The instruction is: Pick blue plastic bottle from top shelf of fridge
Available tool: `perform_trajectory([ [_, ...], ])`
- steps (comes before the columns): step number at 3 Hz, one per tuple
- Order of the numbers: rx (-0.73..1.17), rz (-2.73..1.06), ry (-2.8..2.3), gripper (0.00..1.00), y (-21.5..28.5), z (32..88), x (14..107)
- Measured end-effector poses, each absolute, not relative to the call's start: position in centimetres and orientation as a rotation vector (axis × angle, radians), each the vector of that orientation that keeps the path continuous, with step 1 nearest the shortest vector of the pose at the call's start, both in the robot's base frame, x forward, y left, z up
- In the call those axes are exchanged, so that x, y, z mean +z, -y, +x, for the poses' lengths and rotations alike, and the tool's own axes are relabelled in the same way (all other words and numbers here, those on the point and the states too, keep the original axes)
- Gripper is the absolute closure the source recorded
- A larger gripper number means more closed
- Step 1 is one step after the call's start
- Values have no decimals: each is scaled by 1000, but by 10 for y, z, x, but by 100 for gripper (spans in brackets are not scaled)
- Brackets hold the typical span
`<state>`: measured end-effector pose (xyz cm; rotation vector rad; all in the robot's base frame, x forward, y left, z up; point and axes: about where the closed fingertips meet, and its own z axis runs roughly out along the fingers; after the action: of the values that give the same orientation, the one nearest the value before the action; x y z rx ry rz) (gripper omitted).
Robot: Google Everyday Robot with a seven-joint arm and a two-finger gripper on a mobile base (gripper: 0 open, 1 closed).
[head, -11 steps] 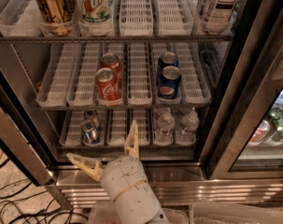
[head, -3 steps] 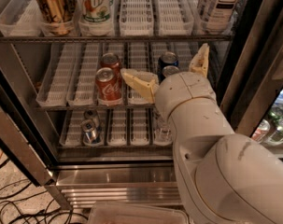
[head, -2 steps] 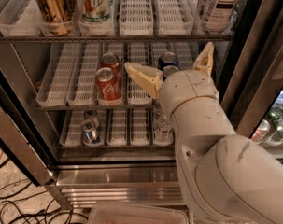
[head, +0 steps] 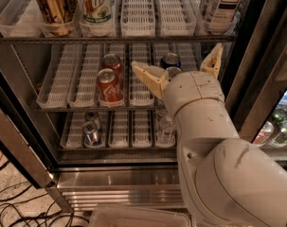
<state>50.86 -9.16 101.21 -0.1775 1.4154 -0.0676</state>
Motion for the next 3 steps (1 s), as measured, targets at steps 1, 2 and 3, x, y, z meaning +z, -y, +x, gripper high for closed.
perform_trajectory([
  [1,-144,-132,-1424,0,117,510,1015],
  [2,-159,-99,-1420,0,134,510,1024],
  [3,-123,-69,-1413,0,141,513,1033],
])
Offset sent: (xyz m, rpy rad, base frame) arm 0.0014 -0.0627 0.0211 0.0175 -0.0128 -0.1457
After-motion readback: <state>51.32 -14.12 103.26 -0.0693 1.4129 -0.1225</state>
